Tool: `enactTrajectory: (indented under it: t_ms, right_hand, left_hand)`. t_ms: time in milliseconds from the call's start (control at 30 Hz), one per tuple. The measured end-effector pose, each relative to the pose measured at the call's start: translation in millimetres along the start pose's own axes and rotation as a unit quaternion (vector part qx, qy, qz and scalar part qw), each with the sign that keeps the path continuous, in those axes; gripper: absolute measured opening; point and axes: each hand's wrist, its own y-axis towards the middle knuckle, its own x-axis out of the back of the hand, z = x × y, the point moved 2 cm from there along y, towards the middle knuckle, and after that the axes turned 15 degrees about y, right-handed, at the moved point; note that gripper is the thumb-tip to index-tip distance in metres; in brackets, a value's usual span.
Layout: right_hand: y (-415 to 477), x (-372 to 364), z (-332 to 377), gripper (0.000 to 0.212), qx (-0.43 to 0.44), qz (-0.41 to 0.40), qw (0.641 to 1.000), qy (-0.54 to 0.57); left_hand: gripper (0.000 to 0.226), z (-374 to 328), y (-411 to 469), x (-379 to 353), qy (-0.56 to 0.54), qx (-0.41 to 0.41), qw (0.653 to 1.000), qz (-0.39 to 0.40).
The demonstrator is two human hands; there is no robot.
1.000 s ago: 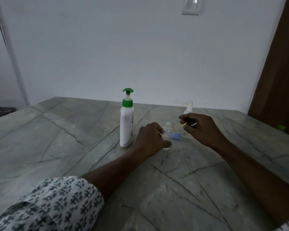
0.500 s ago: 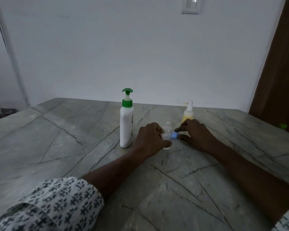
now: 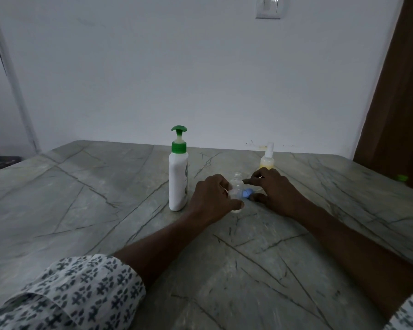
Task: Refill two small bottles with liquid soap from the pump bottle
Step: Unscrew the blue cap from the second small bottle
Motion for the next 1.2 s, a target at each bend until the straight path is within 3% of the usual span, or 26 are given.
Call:
enactTrajectory:
  t_ms: [433, 533, 667, 767, 867, 1000, 1067, 1133, 1200]
  right_hand:
    - [-5.4, 9.7, -6.3, 0.054, 0.010, -0.022, 0.996, 0.088]
    - [-9.4, 14.2, -1.8, 0.051, 0.026, -0.041, 0.988, 0.144]
    - [-14.5, 19.1, 12.5, 0.039, 0.040, -0.072, 0.960, 0.269]
    - [-16.9, 18.2, 18.7, 0.038, 0.028, -0.065, 0.946, 0.316]
    - [-18.6, 15.2, 22.0, 0.050, 0.016, -0.052, 0.948, 0.315]
    - [-19.3, 12.2, 28.5, 0.047, -0.004, -0.043, 0.952, 0.302]
    - [-19.5, 10.9, 31.5, 0.048, -0.023, -0.038, 0.949, 0.312]
    - [-19.9, 8.7, 33.8, 0.044, -0.031, -0.034, 0.948, 0.314]
    - [-19.8, 5.4, 35.3, 0.037, -0.023, -0.037, 0.951, 0.306]
  left_hand:
    - [0.046, -0.5, -1.2, 2.1, 0.006, 0.000, 1.000, -0.009]
    - [0.045, -0.1, -1.2, 1.3, 0.010, -0.001, 1.000, -0.007]
    - [0.062, -4.7, -3.4, 9.9, 0.017, -0.011, 0.999, -0.025]
    - [0.056, -16.9, -10.7, 31.4, 0.019, -0.052, 0.990, -0.132]
    - [0.037, -27.0, -18.2, 60.6, -0.003, -0.108, 0.945, -0.310]
    - [0.040, -11.8, -12.1, 92.6, -0.092, -0.024, 0.890, -0.446]
    - [0.053, 9.6, -3.6, 100.4, -0.136, 0.035, 0.896, -0.420]
    - [0.072, 32.2, 6.6, 101.0, -0.169, 0.049, 0.932, -0.317]
    - [0.075, 47.7, 14.2, 97.3, -0.252, 0.044, 0.945, -0.204]
